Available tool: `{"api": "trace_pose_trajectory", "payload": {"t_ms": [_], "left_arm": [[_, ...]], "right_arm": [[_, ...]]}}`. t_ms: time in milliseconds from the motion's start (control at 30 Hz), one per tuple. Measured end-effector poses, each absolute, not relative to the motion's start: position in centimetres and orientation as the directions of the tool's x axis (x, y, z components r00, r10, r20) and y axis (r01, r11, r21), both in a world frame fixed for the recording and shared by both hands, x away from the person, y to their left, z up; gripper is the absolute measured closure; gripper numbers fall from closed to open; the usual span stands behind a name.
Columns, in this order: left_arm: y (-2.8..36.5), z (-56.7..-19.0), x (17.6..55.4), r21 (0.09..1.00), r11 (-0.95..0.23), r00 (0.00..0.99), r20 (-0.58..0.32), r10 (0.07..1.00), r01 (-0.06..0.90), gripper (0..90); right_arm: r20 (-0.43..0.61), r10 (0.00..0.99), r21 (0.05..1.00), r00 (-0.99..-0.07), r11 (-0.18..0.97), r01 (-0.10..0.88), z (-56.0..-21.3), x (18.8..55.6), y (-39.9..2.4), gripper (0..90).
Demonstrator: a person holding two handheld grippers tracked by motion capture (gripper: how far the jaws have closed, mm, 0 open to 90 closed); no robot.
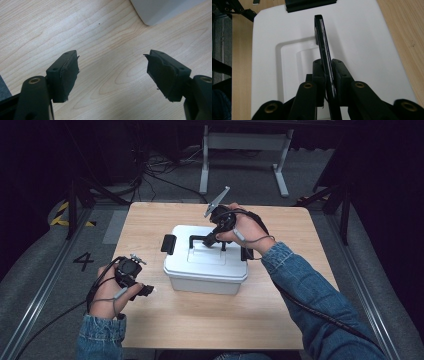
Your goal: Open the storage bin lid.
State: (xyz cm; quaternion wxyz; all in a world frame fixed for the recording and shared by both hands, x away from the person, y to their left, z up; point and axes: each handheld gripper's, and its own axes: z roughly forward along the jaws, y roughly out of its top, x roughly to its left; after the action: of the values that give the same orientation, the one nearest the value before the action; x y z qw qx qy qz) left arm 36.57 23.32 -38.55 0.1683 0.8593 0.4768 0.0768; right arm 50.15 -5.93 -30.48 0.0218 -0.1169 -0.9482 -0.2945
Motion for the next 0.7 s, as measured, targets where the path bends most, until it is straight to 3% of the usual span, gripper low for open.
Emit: {"api": "trace_pose_trajectory", "payload": {"t_ms": [700], "left_arm": [[23.2,-38.8,36.6,0.351,-0.49,0.533,-0.031,0.846,0.798,26.0]], "right_arm": [[0.046,0.172,0.604,-0.984,0.78,0.164,-27.5,49.6,-6.1,84.3]]}}
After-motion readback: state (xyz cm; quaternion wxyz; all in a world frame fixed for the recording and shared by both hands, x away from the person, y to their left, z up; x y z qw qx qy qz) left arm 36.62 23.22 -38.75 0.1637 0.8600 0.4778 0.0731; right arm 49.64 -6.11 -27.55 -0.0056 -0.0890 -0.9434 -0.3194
